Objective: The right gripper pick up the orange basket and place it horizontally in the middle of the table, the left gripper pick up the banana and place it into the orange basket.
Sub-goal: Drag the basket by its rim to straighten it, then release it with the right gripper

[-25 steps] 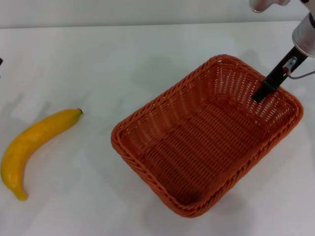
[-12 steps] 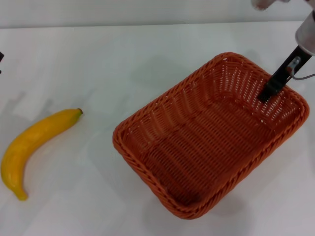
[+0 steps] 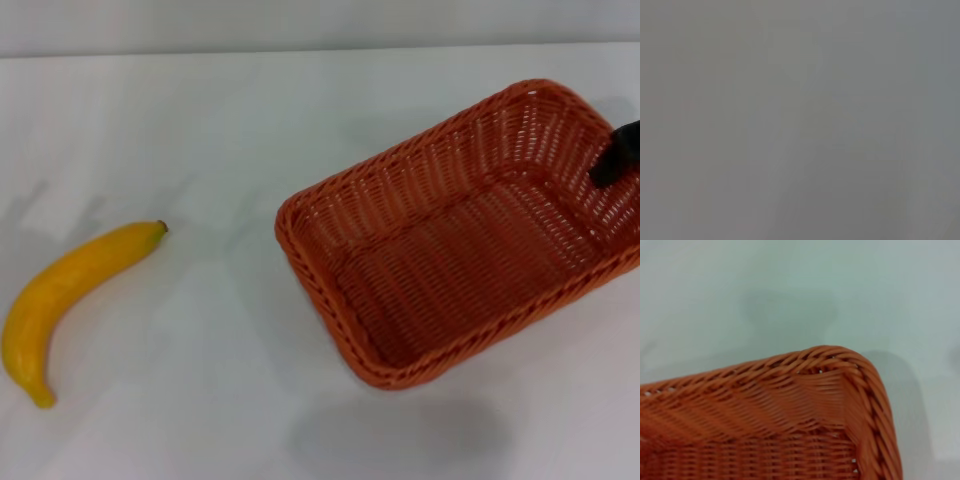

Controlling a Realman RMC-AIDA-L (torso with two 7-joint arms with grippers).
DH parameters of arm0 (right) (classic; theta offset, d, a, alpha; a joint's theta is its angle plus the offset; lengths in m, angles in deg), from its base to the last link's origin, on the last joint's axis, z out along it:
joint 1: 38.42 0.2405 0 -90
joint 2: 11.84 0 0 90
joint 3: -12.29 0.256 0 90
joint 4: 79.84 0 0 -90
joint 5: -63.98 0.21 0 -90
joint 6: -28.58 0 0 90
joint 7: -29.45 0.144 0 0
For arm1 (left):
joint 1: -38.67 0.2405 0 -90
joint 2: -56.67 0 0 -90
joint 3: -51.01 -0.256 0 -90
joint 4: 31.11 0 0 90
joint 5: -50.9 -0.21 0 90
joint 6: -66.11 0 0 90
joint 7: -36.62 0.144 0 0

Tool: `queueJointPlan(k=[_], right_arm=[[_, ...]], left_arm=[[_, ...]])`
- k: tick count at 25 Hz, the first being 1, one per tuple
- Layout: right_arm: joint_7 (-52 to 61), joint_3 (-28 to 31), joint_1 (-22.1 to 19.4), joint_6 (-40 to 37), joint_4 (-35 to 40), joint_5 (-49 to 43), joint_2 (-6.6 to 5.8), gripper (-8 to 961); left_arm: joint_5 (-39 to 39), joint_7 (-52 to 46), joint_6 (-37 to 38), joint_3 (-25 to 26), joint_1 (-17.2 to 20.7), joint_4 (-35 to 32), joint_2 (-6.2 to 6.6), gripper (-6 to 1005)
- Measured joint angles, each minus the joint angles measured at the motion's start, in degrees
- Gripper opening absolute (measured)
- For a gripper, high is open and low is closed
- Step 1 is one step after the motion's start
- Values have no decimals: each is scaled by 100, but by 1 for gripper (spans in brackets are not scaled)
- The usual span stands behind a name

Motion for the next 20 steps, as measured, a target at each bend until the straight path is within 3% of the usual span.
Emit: queueJointPlan(k=[7,15,20], right_arm=[[556,598,-597,274,330,561,-18,120],[1023,630,-1211,62,619,1298,271,121],[1127,493,-1384,-178,540,1501,367,124]], left_arm=[[0,-206,-4,4,-47,250,43,785],[0,-308,8,2,-102,317,95,782],[-22,-354,81,-2,-171,323,130,780]])
